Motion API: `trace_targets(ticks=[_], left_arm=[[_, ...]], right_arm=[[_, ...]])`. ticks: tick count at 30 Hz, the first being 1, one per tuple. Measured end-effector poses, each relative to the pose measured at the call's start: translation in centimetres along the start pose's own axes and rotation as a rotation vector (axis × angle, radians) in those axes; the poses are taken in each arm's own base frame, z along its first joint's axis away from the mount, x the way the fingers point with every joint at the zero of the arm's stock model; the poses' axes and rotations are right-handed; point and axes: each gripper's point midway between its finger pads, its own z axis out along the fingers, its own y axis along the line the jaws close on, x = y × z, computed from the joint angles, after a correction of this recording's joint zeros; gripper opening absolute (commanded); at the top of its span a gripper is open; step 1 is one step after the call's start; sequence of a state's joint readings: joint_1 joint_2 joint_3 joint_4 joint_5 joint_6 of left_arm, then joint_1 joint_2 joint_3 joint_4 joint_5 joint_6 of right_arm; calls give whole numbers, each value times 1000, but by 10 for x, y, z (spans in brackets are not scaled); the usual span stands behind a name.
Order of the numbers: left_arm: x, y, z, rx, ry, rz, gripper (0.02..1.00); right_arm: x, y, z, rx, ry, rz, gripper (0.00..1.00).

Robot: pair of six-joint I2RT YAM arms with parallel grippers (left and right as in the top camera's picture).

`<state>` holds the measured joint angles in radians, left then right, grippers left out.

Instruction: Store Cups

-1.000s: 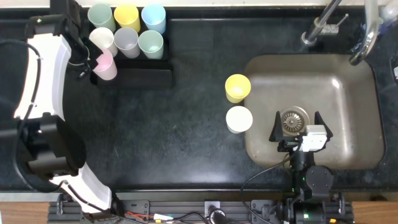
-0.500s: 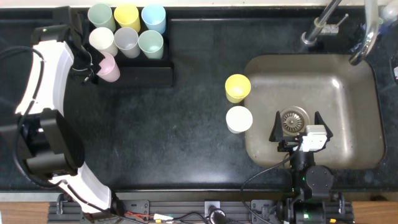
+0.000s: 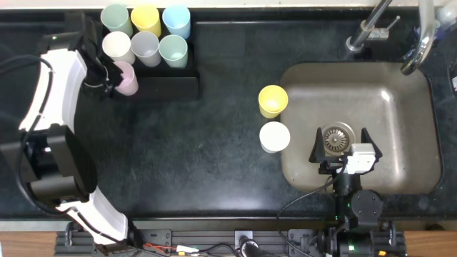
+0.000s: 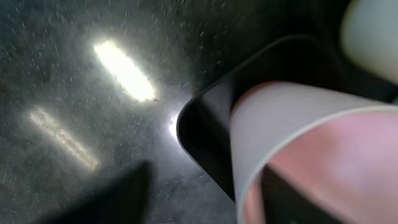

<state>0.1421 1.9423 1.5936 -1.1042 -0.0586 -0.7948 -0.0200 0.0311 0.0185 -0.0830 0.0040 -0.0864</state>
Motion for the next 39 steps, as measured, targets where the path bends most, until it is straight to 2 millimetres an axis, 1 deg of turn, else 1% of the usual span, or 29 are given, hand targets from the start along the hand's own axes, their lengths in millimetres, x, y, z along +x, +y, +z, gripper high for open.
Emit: trace_targets(ticks=[3, 6, 7, 9, 10, 12, 13, 15, 16, 17, 18, 19, 20, 22, 23, 25, 27, 28, 29, 31, 34, 36, 39], left_arm=[[-1, -4, 2, 18, -4, -6, 1000], [-4, -9, 0, 45, -13, -13, 998], [-4, -10, -2, 52, -15, -13, 1000], [-5, -12, -11, 78, -30, -7, 1000], [-5, -15, -20, 98, -42, 8, 1000], [-6, -22, -47, 158, -87, 36, 1000], [-5, -28, -65, 198, -117, 57, 1000], [3, -48, -113, 304, -195, 119, 1000], [11, -59, -136, 355, -230, 159, 1000], [25, -71, -161, 409, -263, 209, 1000], [39, -82, -179, 452, -285, 253, 1000], [61, -96, -199, 504, -306, 317, 1000], [83, -108, -213, 545, -317, 377, 1000], [129, -131, -226, 595, -319, 492, 1000], [148, -141, -225, 604, -312, 540, 1000], [191, -162, -215, 609, -289, 631, 1000], [229, -181, -195, 596, -256, 710, 998], [245, -189, -181, 577, -235, 746, 1000], [257, -193, -168, 554, -216, 772, 1000], [275, -198, -140, 505, -175, 811, 1000], [284, -202, -107, 446, -118, 830, 1000], [287, -204, -91, 425, -89, 833, 1000], [291, -209, -78, 424, -59, 835, 1000]], right_arm=[[0, 0, 0, 0, 0, 0, 998], [0, 0, 0, -1, 0, 0, 998], [0, 0, 0, 0, 0, 0, 998], [0, 0, 0, 0, 0, 0, 998], [0, 0, 0, 0, 0, 0, 996], [0, 0, 0, 0, 0, 1, 998], [0, 0, 0, -1, 0, 0, 996], [0, 0, 0, 0, 0, 0, 1000], [0, 0, 0, 0, 0, 0, 998], [0, 0, 0, 0, 0, 0, 998], [0, 0, 0, 0, 1, 1, 998], [0, 0, 0, 0, 0, 0, 998], [0, 0, 0, -1, 0, 0, 996], [0, 0, 0, 0, 0, 0, 998], [0, 0, 0, 0, 0, 0, 998], [0, 0, 0, 0, 0, 0, 998], [0, 0, 0, 0, 0, 0, 998], [0, 0, 0, -1, 0, 0, 998], [0, 0, 0, 0, 0, 0, 998], [0, 0, 0, 0, 0, 0, 998], [0, 0, 0, 0, 0, 0, 996], [0, 0, 0, -1, 0, 0, 998], [0, 0, 0, 0, 0, 0, 998]])
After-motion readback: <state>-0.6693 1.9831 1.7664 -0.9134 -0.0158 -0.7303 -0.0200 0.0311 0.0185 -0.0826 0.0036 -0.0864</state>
